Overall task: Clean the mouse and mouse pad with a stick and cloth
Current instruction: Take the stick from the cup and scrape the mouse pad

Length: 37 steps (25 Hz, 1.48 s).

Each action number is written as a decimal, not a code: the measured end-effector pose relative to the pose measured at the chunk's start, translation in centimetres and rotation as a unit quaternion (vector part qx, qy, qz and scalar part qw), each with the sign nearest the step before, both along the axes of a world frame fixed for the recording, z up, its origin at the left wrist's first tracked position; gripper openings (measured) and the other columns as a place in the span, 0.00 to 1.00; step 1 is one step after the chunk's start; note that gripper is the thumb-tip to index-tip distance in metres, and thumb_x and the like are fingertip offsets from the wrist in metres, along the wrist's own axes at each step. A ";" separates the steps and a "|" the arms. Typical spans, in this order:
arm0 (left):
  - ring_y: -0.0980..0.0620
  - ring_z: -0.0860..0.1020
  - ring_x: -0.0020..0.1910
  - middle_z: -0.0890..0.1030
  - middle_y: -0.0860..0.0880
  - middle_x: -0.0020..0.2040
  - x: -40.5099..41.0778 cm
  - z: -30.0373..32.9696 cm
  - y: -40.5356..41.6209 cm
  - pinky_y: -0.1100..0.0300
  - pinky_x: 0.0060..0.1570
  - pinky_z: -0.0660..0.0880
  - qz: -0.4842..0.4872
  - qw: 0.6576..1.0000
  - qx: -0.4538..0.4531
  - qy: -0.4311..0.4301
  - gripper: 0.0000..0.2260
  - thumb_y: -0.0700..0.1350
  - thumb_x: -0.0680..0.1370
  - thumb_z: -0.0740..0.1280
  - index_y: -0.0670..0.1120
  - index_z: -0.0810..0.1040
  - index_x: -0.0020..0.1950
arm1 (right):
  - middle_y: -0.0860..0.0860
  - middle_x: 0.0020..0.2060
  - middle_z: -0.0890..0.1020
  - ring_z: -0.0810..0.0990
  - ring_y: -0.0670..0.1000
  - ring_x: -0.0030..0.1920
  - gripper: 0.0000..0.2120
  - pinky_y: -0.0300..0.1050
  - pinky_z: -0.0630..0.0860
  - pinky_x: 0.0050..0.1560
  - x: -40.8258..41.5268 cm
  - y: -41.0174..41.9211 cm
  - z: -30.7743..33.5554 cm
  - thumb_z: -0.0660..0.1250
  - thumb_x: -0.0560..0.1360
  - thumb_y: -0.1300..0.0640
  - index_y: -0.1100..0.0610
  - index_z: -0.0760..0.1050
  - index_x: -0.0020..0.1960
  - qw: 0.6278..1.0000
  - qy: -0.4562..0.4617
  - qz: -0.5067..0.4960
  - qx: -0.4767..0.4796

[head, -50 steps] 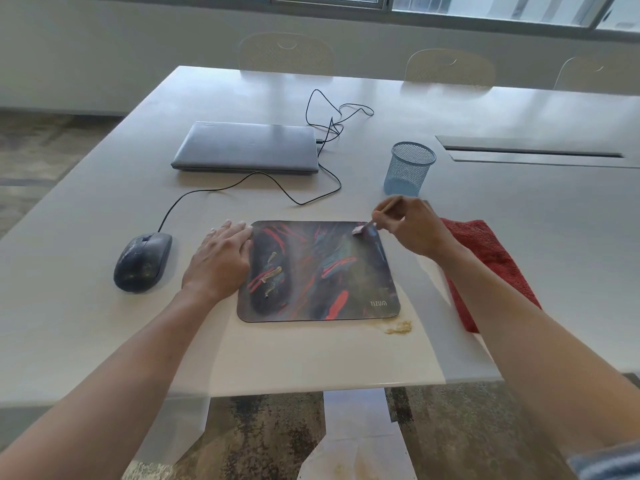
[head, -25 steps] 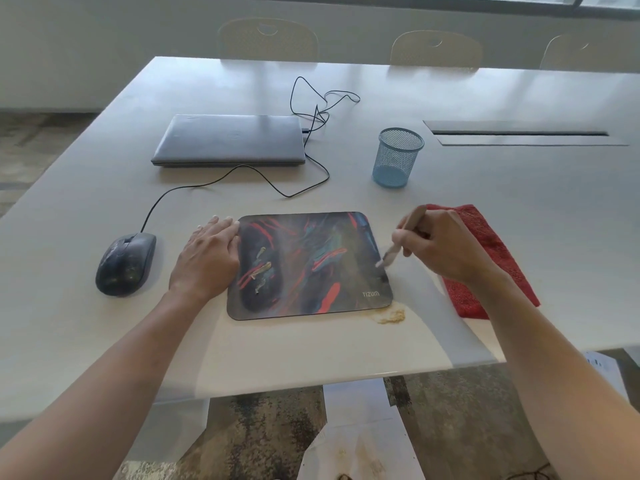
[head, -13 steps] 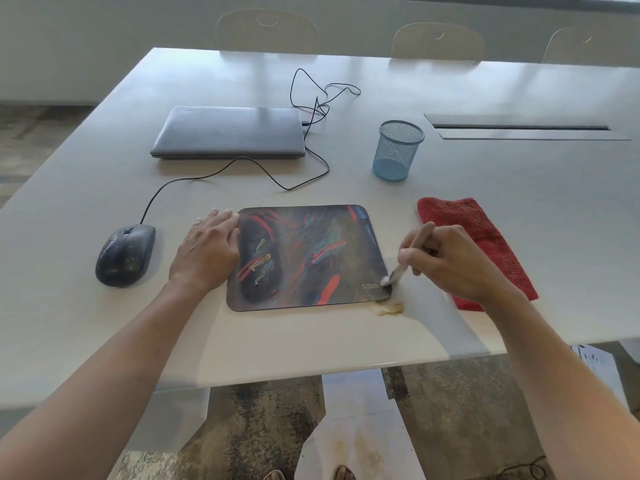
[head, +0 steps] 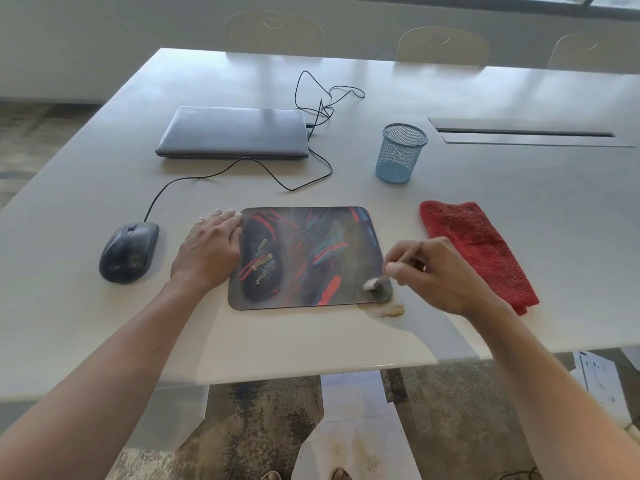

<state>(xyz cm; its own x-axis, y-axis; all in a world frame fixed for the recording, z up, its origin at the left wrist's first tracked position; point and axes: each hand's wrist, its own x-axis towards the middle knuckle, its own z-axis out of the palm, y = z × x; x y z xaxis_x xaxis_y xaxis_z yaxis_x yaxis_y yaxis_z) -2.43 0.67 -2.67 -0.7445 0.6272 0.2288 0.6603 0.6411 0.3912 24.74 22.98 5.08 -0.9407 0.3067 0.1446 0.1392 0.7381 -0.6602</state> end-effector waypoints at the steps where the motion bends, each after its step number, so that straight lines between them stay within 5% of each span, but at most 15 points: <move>1: 0.49 0.62 0.74 0.70 0.47 0.73 0.0 0.0 0.0 0.52 0.73 0.53 0.000 1.000 0.000 0.001 0.18 0.46 0.82 0.55 0.47 0.72 0.70 | 0.53 0.27 0.80 0.74 0.50 0.27 0.08 0.38 0.68 0.29 0.5 0.1 0.3 0.67 0.71 0.55 0.52 0.80 0.35 1.000 -0.010 0.010 -0.006; 4: 0.49 0.62 0.74 0.70 0.48 0.73 0.0 0.0 0.0 0.53 0.73 0.53 0.002 1.000 0.000 0.002 0.18 0.46 0.82 0.55 0.47 0.72 0.70 | 0.54 0.28 0.81 0.76 0.52 0.28 0.07 0.42 0.70 0.31 -0.1 0.5 1.0 0.67 0.71 0.54 0.52 0.81 0.36 0.999 0.027 -0.034 -0.019; 9: 0.49 0.63 0.74 0.70 0.47 0.73 0.0 0.0 0.0 0.53 0.73 0.53 0.001 1.000 -0.001 0.005 0.17 0.46 0.82 0.55 0.47 0.72 0.70 | 0.39 0.27 0.79 0.74 0.40 0.30 0.06 0.32 0.69 0.36 -3.6 -0.6 0.1 0.69 0.74 0.61 0.58 0.83 0.39 0.994 0.051 -0.094 -0.004; 17: 0.48 0.63 0.74 0.70 0.47 0.73 0.1 0.0 0.0 0.52 0.73 0.54 0.003 1.000 0.000 0.005 0.17 0.46 0.82 0.55 0.47 0.72 0.69 | 0.53 0.29 0.82 0.80 0.56 0.31 0.08 0.53 0.75 0.35 0.9 -0.3 0.4 0.66 0.69 0.52 0.52 0.82 0.36 0.999 0.006 -0.002 -0.043; 23: 0.48 0.62 0.74 0.70 0.47 0.73 0.1 0.1 -0.1 0.53 0.73 0.53 0.004 1.000 -0.004 0.003 0.18 0.46 0.82 0.55 0.46 0.71 0.71 | 0.47 0.29 0.81 0.73 0.42 0.29 0.06 0.37 0.72 0.34 -2.5 -2.2 -0.5 0.69 0.74 0.60 0.55 0.82 0.39 0.999 0.043 -0.015 -0.027; 30: 0.49 0.62 0.74 0.69 0.47 0.73 0.1 0.0 0.0 0.53 0.73 0.53 0.004 1.000 -0.001 0.000 0.18 0.46 0.82 0.55 0.47 0.71 0.71 | 0.56 0.28 0.80 0.77 0.58 0.31 0.07 0.55 0.74 0.34 2.0 -0.3 0.1 0.65 0.68 0.52 0.51 0.82 0.36 1.000 0.004 0.013 -0.026; 34: 0.49 0.62 0.74 0.69 0.47 0.73 0.2 0.0 0.0 0.53 0.73 0.53 0.003 1.000 -0.001 0.004 0.18 0.46 0.82 0.55 0.47 0.71 0.71 | 0.50 0.26 0.80 0.72 0.43 0.27 0.07 0.36 0.67 0.29 1.0 0.1 0.5 0.68 0.72 0.60 0.54 0.82 0.37 0.997 0.067 -0.043 -0.006; 37: 0.48 0.62 0.74 0.70 0.47 0.73 0.2 0.1 0.0 0.53 0.73 0.53 0.001 1.000 -0.002 0.004 0.17 0.46 0.82 0.55 0.47 0.72 0.70 | 0.40 0.25 0.78 0.73 0.42 0.26 0.08 0.29 0.64 0.30 0.8 0.1 0.0 0.69 0.73 0.64 0.57 0.83 0.37 0.996 0.050 -0.064 0.024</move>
<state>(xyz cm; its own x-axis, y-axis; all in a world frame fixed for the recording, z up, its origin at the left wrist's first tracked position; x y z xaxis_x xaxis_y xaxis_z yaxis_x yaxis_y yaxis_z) -2.19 0.64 -2.54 -0.7436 0.6270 0.2323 0.6623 0.6431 0.3844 25.55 23.04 5.05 -0.8746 0.4140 0.2523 0.1702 0.7494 -0.6398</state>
